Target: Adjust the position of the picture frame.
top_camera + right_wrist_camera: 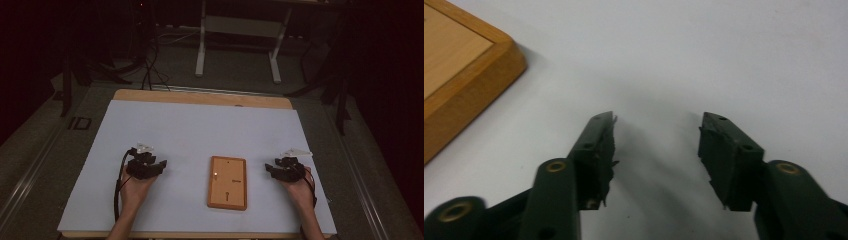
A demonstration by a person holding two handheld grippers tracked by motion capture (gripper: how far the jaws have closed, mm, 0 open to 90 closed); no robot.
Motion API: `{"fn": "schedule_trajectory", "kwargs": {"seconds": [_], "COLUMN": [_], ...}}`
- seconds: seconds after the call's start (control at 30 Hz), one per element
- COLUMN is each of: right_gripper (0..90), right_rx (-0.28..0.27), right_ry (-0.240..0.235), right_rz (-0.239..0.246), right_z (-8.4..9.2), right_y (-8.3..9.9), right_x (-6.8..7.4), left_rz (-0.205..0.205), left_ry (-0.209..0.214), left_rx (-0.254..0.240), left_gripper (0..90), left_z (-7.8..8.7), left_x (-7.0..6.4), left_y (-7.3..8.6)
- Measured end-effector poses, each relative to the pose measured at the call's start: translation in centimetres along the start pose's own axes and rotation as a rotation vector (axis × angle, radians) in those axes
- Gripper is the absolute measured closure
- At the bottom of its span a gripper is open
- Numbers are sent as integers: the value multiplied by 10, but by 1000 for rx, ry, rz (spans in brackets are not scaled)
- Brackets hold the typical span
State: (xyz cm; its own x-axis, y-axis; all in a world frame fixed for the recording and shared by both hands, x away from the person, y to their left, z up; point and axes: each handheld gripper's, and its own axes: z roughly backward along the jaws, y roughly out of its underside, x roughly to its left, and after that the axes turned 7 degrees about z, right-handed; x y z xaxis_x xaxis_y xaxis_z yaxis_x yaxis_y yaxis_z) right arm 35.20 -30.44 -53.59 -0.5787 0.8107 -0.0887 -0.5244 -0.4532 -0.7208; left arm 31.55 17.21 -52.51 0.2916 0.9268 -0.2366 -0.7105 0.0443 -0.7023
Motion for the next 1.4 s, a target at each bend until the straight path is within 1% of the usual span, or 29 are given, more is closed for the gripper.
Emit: {"fn": "schedule_trajectory", "kwargs": {"seconds": [0.1, 0.13, 0.17, 0.23, 0.27, 0.3, 0.33, 0.37, 0.43, 0.47, 0.5, 0.57, 0.67, 0.8, 0.87, 0.93, 0.97, 1.0, 1.03, 1.13, 1.27, 1.33, 1.37, 1.4], "right_gripper": [480, 480, 480, 477, 462, 459, 464, 475, 484, 499, 506, 528, 539, 530, 530, 530, 530, 531, 532, 533, 533, 532, 532, 532], "right_rx": [-18, -18, -19, -19, -16, -14, -14, -17, -17, -14, -11, 0, -8, -20, -16, -17, -17, -19, -20, -19, -12, -10, -10, -10], "right_ry": [4, 4, 6, 5, -5, -2, -5, -12, -9, -14, -12, -7, -6, -17, -23, -23, -23, -28, -33, -38, -48, -53, -53, -54], "right_rz": [-1, -1, -2, -3, 6, 10, 5, 5, 12, 19, 26, 38, 45, 46, 48, 52, 52, 55, 63, 76, 91, 107, 107, 108], "right_z": [3, 3, 3, 3, 2, 1, 1, 2, 2, 1, 1, 0, 0, -1, -2, -1, -1, -1, -1, -1, -3, -3, -3, -3], "right_y": [0, 0, 0, 0, 0, -1, -3, -4, -8, -10, -12, -15, -19, -17, -16, -17, -17, -17, -18, -20, -22, -24, -24, -25], "right_x": [1, 1, 2, 4, 6, 7, 7, 7, 7, 7, 7, 7, 7, 8, 8, 9, 9, 10, 12, 16, 21, 22, 22, 23], "left_rz": [-12, -12, -24, -26, -33, -33, -49, -57, -101, -117, -144, -180, -226, -254, -275, -293, -293, -312, -329, -375, -410, -425, -425, -441], "left_ry": [40, 40, 61, 67, 84, 84, 106, 115, 145, 152, 157, 172, 202, 239, 257, 262, 262, 268, 275, 296, 322, 341, 341, 355], "left_rx": [-40, -40, -47, -48, -30, -30, -1, 6, 27, 36, 49, 61, 68, 77, 99, 114, 114, 131, 141, 159, 180, 190, 190, 205], "left_gripper": [568, 573, 573, 586, 592, 594, 590, 590, 603, 609, 615, 626, 629, 620, 624, 632, 633, 633, 636, 669, 709, 714, 714, 714], "left_z": [7, 7, 10, 11, 12, 12, 13, 14, 15, 15, 15, 15, 14, 10, 6, 2, 2, -3, -5, -8, -12, -13, -13, -15], "left_x": [-6, -6, -9, -10, -12, -12, -14, -15, -21, -24, -30, -38, -53, -67, -74, -80, -80, -85, -88, -96, -105, -110, -110, -114], "left_y": [-2, -2, -3, -4, -6, -6, -9, -10, -12, -13, -14, -16, -21, -28, -29, -29, -29, -27, -27, -25, -26, -27, -27, -28]}}
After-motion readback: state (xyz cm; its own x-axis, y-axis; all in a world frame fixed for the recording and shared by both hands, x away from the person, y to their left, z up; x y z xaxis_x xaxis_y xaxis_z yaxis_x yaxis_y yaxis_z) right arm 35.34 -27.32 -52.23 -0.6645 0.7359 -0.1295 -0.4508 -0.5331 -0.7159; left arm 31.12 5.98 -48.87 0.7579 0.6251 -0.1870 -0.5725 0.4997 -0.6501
